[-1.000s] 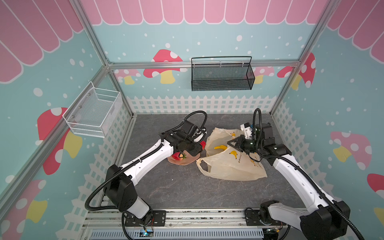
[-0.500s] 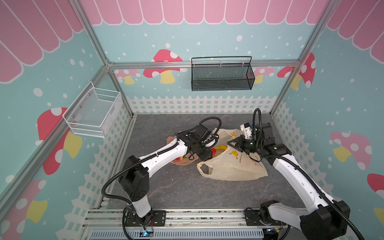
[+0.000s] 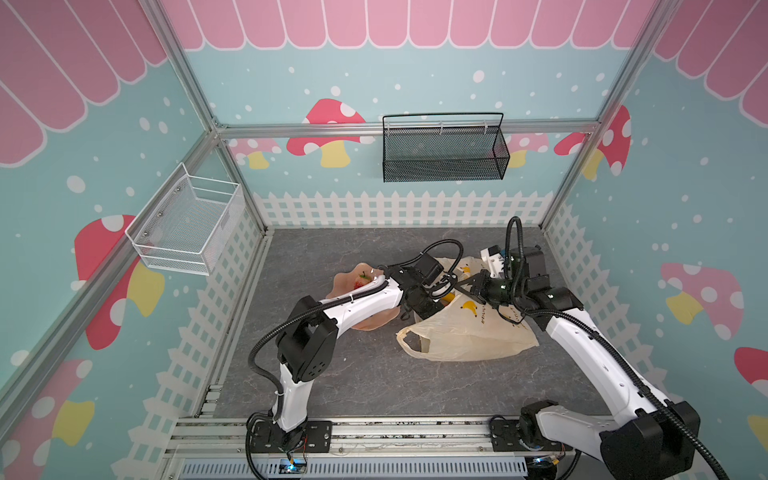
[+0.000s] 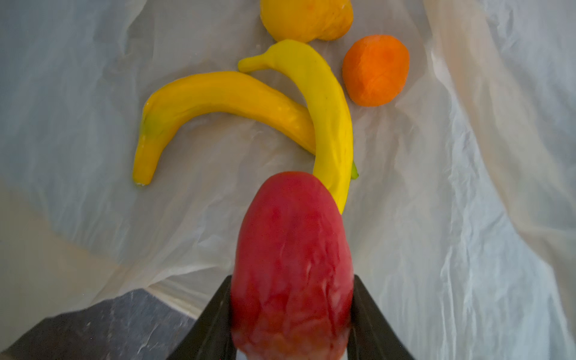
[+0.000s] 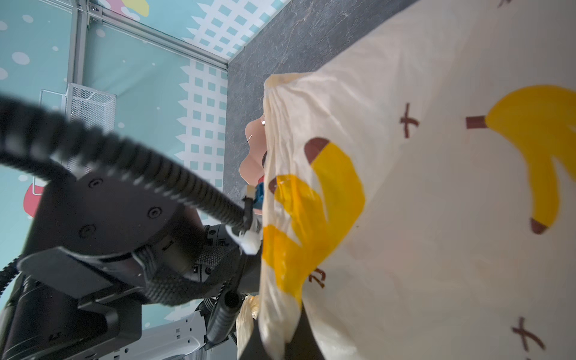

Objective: Place the fruits into the plastic bag
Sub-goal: 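Carry the strawberry with the left gripper down into the bag mouth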

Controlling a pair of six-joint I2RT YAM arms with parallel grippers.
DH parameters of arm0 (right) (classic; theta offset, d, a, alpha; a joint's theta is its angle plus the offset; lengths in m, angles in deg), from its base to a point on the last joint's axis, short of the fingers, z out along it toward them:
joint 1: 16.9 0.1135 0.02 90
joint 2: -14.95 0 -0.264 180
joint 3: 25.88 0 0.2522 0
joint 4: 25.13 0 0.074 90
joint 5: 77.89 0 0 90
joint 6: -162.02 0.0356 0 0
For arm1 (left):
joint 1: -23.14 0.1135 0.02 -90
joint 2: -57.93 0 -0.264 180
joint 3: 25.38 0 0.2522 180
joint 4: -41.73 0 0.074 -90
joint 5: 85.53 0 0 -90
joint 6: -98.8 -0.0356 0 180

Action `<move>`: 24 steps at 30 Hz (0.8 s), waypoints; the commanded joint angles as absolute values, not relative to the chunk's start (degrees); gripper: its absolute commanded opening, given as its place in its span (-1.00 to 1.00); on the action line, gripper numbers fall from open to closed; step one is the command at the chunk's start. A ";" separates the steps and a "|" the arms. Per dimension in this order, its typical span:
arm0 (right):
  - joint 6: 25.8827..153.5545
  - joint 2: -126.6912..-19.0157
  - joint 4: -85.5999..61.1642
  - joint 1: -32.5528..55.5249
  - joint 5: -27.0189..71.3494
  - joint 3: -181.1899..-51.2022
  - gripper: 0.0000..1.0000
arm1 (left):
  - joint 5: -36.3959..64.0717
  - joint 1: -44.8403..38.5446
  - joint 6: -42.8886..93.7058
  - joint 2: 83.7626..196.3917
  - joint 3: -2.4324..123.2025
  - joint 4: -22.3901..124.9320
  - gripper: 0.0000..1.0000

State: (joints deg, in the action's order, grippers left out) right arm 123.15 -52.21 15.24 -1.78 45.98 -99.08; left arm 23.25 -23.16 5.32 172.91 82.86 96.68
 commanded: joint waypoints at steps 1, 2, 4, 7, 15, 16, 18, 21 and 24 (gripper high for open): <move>123.86 -52.64 15.70 -1.26 45.67 -100.64 -1.00 | 29.65 -23.65 11.15 174.89 86.05 91.77 -0.60; 123.95 -52.73 15.70 -1.25 45.68 -100.56 -1.00 | 30.39 -23.62 12.75 175.32 86.13 90.48 -0.59; 124.09 -52.89 15.66 -1.25 45.69 -100.55 -1.00 | 31.68 -23.70 15.68 176.03 86.03 88.01 -0.59; 124.21 -53.08 15.60 -1.25 45.86 -100.54 -1.00 | 33.46 -23.71 19.91 177.30 86.21 84.79 -0.59; 124.35 -54.09 15.02 -1.21 46.53 -100.83 -1.00 | 37.08 -24.80 29.75 179.97 85.72 74.83 -0.56; 124.36 -54.21 14.92 -1.20 46.56 -100.82 -1.00 | 36.93 -24.92 31.07 180.67 86.06 74.03 -0.52; 124.29 -54.40 14.83 -1.18 46.65 -100.91 -1.00 | 37.02 -24.95 34.11 181.94 86.28 72.06 -0.50; 124.31 -54.61 14.65 -1.12 46.96 -100.92 -1.00 | 36.81 -25.02 37.87 183.43 86.35 69.26 -0.50; 124.31 -54.75 14.57 -1.15 47.21 -100.73 -1.00 | 37.40 -25.01 40.40 184.40 86.64 67.41 -0.48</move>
State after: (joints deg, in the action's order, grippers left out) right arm 123.70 -54.52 15.29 -1.78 46.13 -99.30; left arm 36.24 -24.56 35.46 183.10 85.09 71.52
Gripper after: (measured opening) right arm 0.047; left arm 0.459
